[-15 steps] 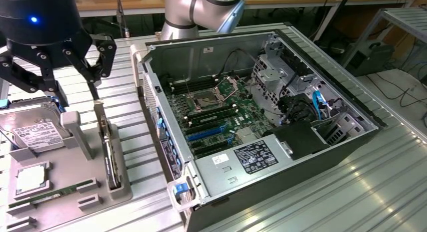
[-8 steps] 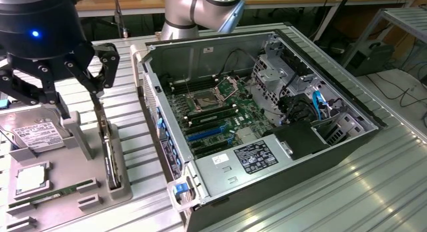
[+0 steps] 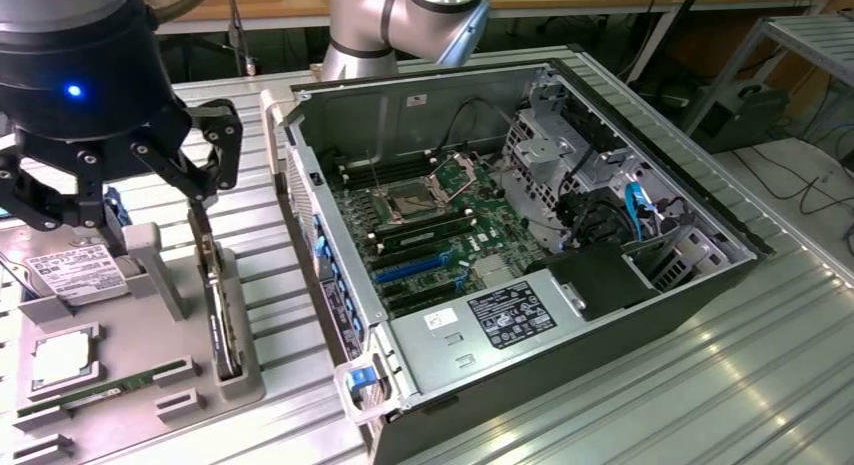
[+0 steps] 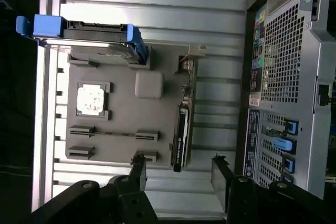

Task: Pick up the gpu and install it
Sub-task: 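Pick up the gpu and move the gpu toward the slot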

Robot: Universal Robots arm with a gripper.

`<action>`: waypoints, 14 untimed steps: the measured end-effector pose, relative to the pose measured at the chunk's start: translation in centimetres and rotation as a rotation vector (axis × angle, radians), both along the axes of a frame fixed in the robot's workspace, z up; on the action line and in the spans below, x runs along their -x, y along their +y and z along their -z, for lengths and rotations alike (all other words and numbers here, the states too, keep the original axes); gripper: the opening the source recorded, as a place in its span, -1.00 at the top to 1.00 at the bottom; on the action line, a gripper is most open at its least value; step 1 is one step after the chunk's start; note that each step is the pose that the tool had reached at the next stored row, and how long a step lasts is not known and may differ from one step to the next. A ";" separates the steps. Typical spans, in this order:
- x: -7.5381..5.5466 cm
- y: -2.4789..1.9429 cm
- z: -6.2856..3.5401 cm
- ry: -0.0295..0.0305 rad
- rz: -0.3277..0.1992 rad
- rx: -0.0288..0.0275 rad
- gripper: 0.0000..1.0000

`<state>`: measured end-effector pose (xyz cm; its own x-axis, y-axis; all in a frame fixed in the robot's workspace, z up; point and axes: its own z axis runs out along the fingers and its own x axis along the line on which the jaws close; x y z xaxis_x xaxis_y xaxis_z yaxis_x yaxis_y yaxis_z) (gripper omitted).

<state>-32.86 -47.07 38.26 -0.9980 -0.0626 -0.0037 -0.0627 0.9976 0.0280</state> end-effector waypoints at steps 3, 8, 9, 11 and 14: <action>0.0 -0.41 3.71 0.0000 0.000 0.0007 -0.24; 0.0 -0.91 4.83 0.0001 0.000 0.0008 -0.24; 0.0 -0.98 5.06 0.0000 0.000 0.0007 -0.24; 0.0 -1.08 5.49 0.0001 0.000 0.0009 -0.24; 0.0 -1.18 6.03 0.0001 0.000 0.0008 -0.24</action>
